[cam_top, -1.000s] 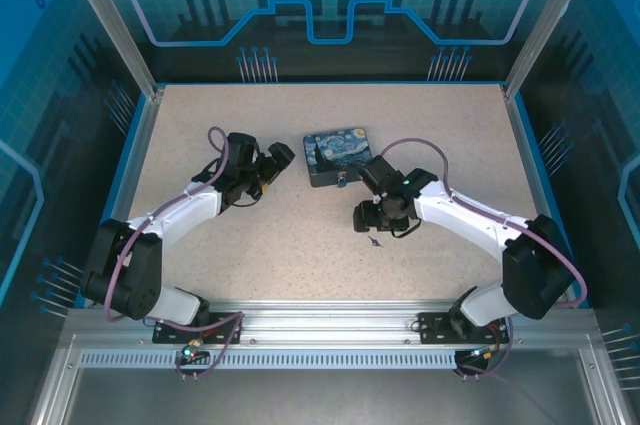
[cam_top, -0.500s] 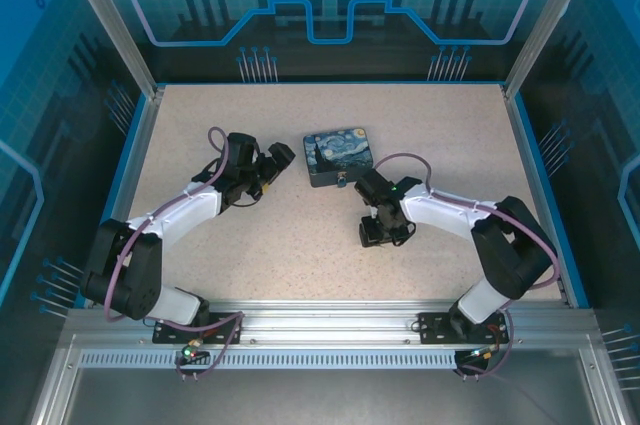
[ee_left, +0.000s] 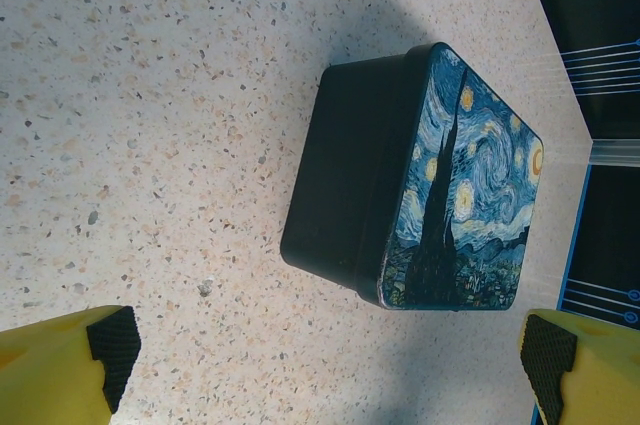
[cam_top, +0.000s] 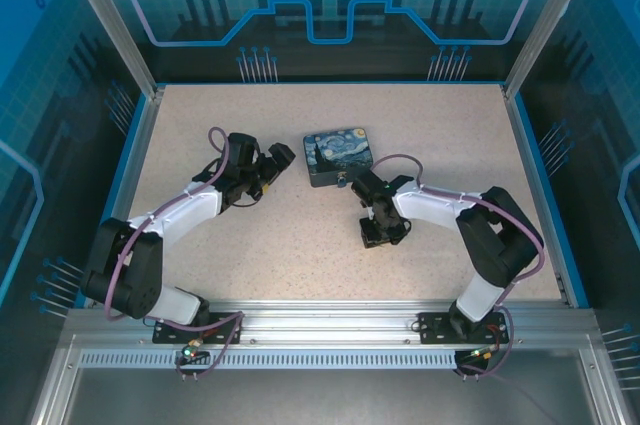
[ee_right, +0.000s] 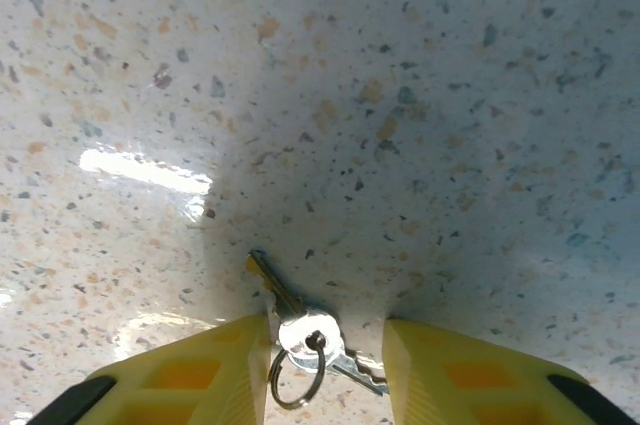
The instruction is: Unlock the padlock with the key
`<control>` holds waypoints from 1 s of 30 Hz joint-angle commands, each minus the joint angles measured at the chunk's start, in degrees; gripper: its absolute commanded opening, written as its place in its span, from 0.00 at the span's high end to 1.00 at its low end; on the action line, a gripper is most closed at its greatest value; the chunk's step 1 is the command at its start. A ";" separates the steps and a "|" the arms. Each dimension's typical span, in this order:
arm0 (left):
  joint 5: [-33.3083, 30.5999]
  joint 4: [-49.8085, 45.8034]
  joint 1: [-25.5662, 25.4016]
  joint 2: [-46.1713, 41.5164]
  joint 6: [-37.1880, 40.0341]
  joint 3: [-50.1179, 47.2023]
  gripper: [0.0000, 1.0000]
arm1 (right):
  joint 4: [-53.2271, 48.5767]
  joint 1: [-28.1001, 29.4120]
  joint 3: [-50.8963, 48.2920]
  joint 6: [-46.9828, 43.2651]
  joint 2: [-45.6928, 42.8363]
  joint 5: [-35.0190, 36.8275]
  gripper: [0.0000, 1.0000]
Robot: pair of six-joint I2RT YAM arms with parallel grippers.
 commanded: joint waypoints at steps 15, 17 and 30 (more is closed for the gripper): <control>1.65 0.57 -0.41 1.27 -1.01 1.44 0.01 | 3.93 1.56 -0.88 1.73 4.00 -0.01 0.97; 1.78 0.38 -0.41 1.15 -0.96 1.40 0.01 | 4.59 0.71 -1.16 1.19 3.20 -1.35 1.00; 4.68 0.70 -0.84 1.78 -0.94 1.61 0.01 | 10.59 -6.16 -4.10 -4.65 -7.73 -12.64 1.00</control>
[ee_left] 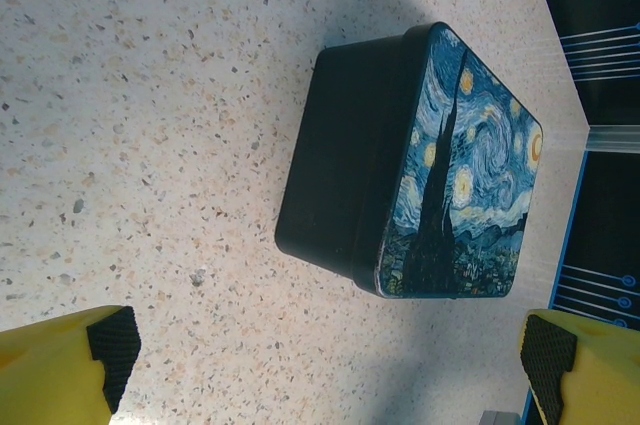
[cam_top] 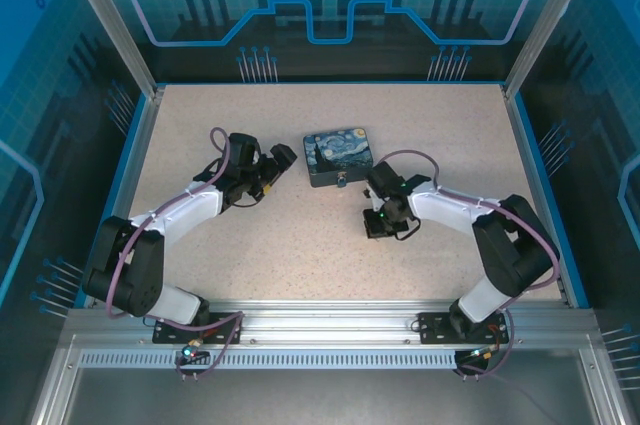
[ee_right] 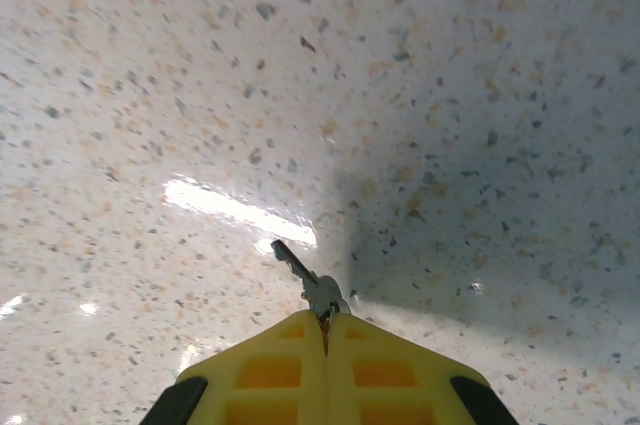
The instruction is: Unlock the padlock with the key
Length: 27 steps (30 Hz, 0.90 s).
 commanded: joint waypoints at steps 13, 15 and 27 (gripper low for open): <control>13.27 11.62 -5.71 9.66 -7.79 2.70 0.02 | 4.58 -2.58 1.78 -1.70 -5.94 -11.55 1.00; 14.47 13.63 -7.14 11.41 -8.84 3.25 0.05 | 4.33 -2.66 2.61 -1.45 -6.24 -11.78 1.00; 15.11 17.00 -14.02 19.35 -14.99 8.36 0.39 | 4.06 -2.77 6.71 -1.40 -3.46 -12.06 1.00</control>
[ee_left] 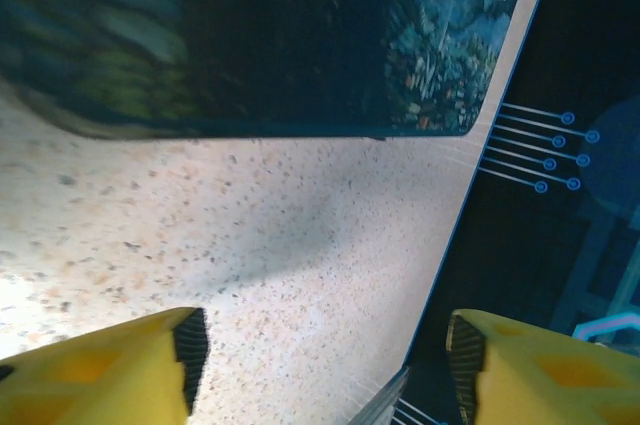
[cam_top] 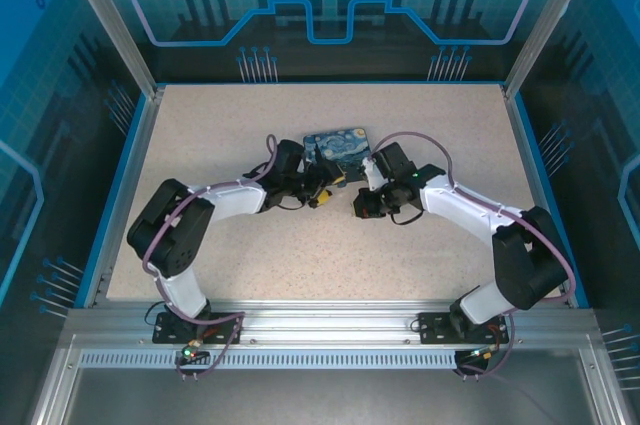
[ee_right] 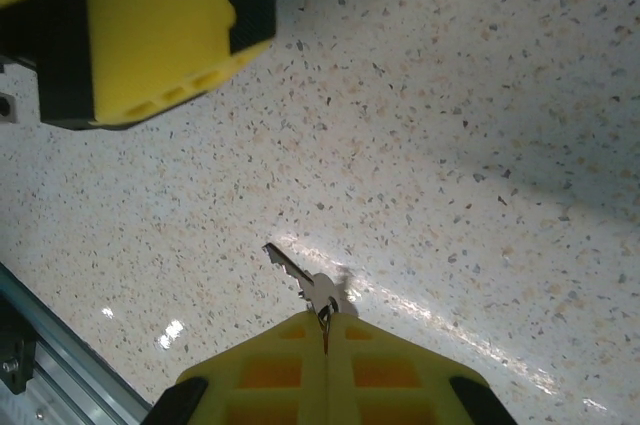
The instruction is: Unlock the padlock with the key
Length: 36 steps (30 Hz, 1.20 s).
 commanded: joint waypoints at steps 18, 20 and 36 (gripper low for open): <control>0.06 -0.32 -5.49 3.89 -3.70 3.57 0.58 | -0.78 -1.40 2.45 -1.03 2.38 -0.22 1.00; 0.06 -0.60 -5.76 3.76 -3.74 3.56 0.58 | -0.78 -1.54 2.36 -1.13 2.38 -0.14 1.00; -0.20 -1.73 -6.95 4.07 -3.39 3.99 0.74 | -0.51 -2.79 1.40 -1.47 2.82 0.13 1.00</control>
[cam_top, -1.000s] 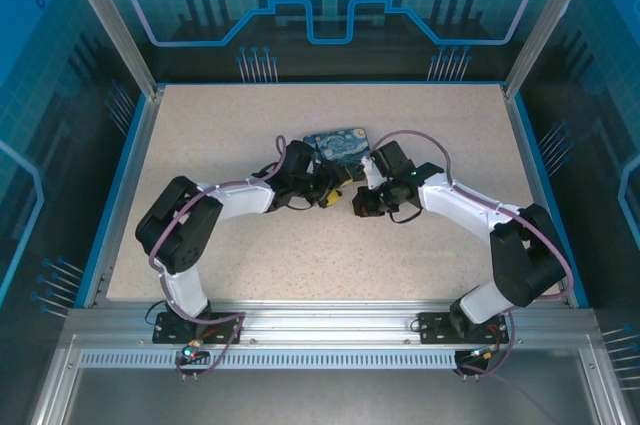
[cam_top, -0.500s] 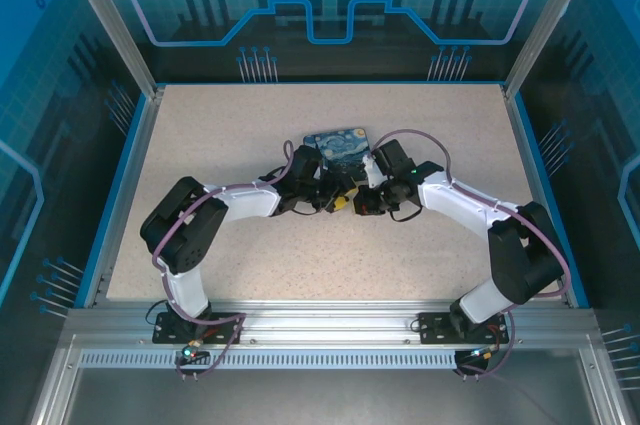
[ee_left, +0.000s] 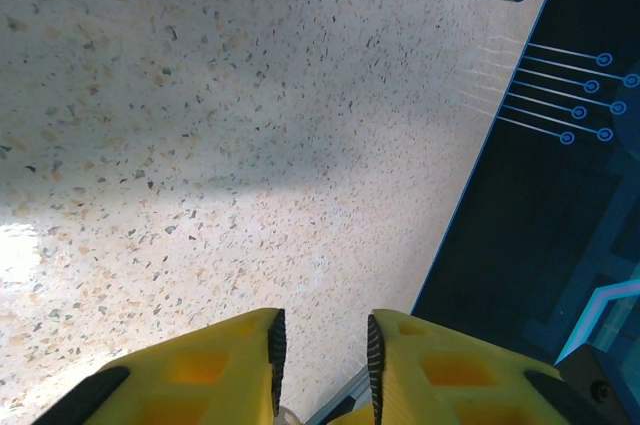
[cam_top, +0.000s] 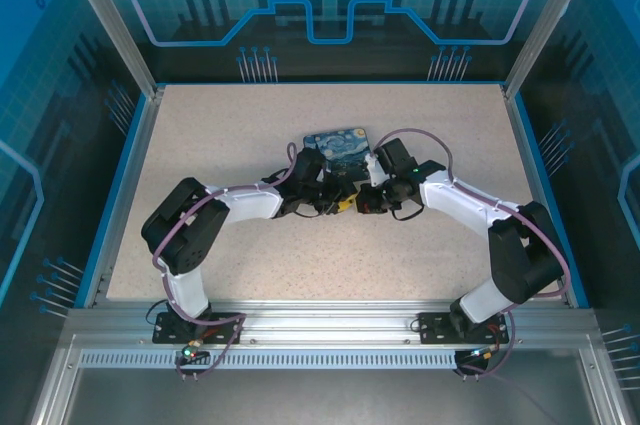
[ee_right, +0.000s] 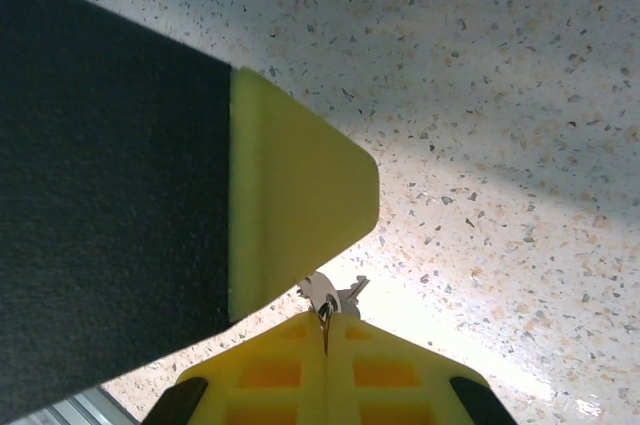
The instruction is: Unlock the padlock with the key
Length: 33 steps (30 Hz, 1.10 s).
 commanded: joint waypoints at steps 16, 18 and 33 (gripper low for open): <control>-1.64 -2.64 -1.00 1.42 1.83 3.04 1.00 | -1.59 -3.76 -1.01 -0.78 -2.54 -1.49 0.84; -2.55 -3.25 -0.70 0.94 3.26 3.58 1.00 | -2.01 -6.15 -1.86 -0.40 -5.22 -2.73 0.77; -6.65 6.08 -0.45 -0.48 12.54 5.99 1.00 | 13.39 -18.56 -6.74 10.13 -10.67 -23.87 0.07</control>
